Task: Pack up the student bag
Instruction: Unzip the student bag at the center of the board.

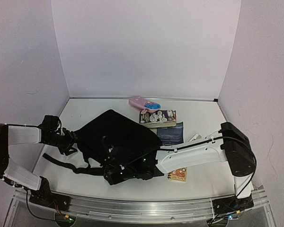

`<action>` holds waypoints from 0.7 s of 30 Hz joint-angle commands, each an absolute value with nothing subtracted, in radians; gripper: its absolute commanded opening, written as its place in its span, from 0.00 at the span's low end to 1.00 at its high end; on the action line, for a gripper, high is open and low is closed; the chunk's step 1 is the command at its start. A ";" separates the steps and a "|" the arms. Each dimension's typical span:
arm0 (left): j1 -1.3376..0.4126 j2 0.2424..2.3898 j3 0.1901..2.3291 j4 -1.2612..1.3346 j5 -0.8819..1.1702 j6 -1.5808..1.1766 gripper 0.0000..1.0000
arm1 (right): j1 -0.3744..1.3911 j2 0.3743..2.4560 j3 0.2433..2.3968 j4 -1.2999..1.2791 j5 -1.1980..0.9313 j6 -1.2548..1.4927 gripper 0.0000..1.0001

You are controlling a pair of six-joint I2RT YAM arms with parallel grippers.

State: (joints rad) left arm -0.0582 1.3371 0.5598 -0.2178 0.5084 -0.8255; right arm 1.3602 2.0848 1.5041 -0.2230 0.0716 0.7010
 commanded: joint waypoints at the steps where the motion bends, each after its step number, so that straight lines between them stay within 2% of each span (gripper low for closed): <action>1: -0.061 1.357 0.545 -0.141 0.537 -0.843 0.59 | 1.365 2.122 1.566 -0.200 0.128 0.727 0.56; 10: -0.061 1.375 0.532 -0.095 0.557 -0.859 0.48 | 1.361 2.185 1.615 -0.210 0.186 0.718 0.49; 21: -0.063 1.389 0.531 -0.078 0.561 -0.862 0.25 | 1.359 2.262 1.682 -0.235 0.236 0.705 0.33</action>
State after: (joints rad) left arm -0.0582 1.3781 0.5343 -0.1197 0.5495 -0.8636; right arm 1.3602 2.2336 1.6310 -0.2242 0.1731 0.7078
